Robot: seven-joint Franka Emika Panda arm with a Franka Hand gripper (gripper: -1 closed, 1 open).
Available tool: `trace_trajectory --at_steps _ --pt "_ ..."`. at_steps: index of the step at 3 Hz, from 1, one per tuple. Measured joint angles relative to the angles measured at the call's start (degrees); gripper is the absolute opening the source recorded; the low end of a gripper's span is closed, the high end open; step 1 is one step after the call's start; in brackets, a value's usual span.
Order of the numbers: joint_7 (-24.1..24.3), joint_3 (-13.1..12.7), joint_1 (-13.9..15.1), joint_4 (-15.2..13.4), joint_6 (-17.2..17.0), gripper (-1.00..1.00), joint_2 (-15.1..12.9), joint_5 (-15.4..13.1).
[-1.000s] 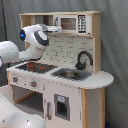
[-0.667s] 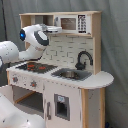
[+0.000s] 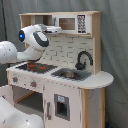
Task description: Play with the kitchen
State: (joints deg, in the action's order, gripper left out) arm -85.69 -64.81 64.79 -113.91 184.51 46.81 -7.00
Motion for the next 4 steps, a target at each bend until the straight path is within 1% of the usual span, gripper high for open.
trace_trajectory --at_steps 1,2,3,4 --pt "-1.2 3.1 -4.6 -3.5 1.1 -1.0 0.0 0.0" --pt "-2.2 5.7 -8.4 -6.4 2.6 -1.0 -0.2 0.0" --pt "-2.3 7.2 -10.1 -9.1 7.2 -1.0 -0.2 0.0" --pt "-3.1 9.8 -13.5 -12.2 9.9 -1.0 -0.3 0.0"
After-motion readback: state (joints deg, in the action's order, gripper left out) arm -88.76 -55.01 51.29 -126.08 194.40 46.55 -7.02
